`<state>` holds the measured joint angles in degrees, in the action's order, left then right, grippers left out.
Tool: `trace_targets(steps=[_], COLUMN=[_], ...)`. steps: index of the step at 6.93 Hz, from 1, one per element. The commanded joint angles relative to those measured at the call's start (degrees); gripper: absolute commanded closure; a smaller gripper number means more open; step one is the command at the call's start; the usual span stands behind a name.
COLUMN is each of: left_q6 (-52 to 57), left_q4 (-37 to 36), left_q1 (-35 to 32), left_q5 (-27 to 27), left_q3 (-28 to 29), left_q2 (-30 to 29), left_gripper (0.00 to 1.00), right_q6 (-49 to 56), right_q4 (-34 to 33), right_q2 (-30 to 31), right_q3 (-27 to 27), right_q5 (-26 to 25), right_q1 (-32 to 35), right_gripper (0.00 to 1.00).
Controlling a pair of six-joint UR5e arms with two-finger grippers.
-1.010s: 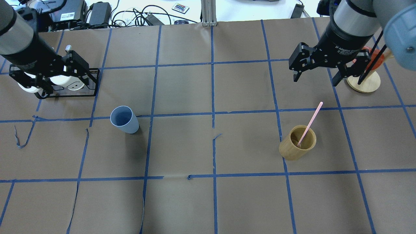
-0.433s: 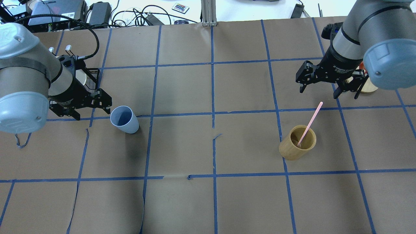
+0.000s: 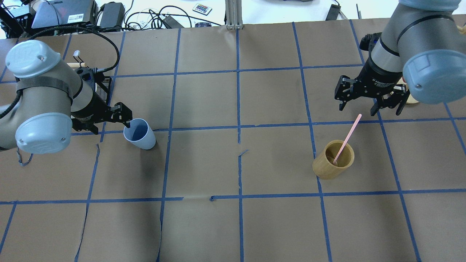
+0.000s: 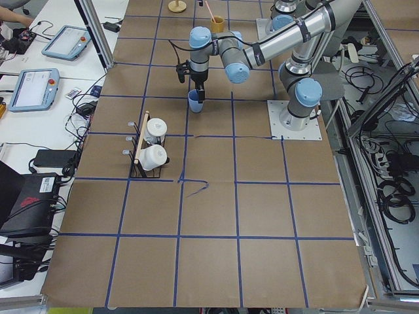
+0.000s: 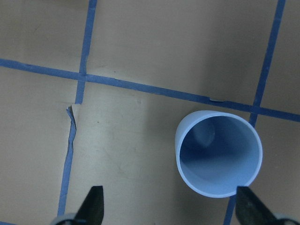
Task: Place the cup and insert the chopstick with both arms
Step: 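Lower the left gripper onto the light-blue cup and grasp it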
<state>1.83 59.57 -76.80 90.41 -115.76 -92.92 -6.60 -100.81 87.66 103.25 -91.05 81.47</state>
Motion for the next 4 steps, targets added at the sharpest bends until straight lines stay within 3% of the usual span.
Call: trace_targets(steps=[1,3,4], left_q6=[0.1,-0.1,-0.4], left_q4=[-1.4,-5.4,-5.7], left_q1=[-0.2,-0.3,-0.3], left_q5=[0.0,-0.1,-0.1], left_q3=[-2.0,-3.5,-3.5], left_q2=[-1.9,-3.8,-4.9], left_gripper=[0.02,0.02,0.23], right_q6=[-0.2,-0.8,-0.8], right_q4=[1.3,1.1,1.0], right_q2=[0.0,-0.7,-1.0], right_q3=[0.5,0.5,0.5], right_q5=[-2.1,-1.2,-1.2], right_q1=[-0.4,-0.4,-0.4], right_gripper=[0.33,0.33,0.33])
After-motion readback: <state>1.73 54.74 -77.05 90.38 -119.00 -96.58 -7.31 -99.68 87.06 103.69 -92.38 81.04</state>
